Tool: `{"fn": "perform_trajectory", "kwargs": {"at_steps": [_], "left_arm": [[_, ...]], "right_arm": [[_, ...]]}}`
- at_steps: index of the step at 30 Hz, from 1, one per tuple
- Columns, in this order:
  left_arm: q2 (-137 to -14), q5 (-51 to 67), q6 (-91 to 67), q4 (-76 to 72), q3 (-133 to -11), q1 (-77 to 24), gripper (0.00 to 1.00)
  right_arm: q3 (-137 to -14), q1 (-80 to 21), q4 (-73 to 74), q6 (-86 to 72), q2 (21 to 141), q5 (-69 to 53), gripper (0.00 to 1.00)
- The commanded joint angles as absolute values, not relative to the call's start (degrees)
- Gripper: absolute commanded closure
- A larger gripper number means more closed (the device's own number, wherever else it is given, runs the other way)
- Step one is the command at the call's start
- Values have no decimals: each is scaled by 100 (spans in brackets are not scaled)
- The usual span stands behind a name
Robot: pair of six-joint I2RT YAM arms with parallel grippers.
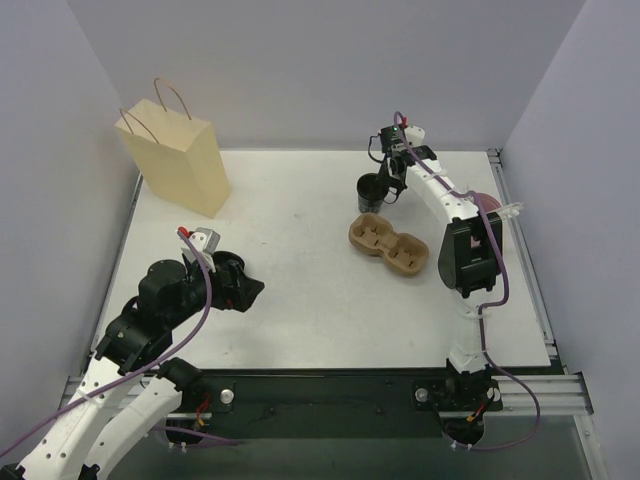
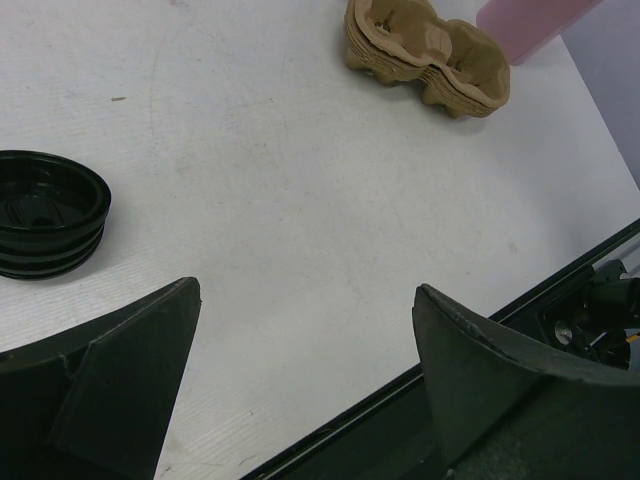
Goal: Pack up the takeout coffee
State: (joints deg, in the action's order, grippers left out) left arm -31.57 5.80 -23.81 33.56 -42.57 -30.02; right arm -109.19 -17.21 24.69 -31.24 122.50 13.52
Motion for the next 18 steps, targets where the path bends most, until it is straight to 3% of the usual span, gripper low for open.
{"fn": "perform_trajectory", "kwargs": {"at_steps": [1, 18], "left_arm": [[-3164, 589, -2435, 3094, -4271, -3023, 3], [-3146, 589, -2435, 3094, -4263, -3023, 3]], "right_arm": [[-10898, -1661, 2593, -3076, 12225, 1512, 76], [-10907, -1635, 2610, -3146, 12217, 1354, 78]]}}
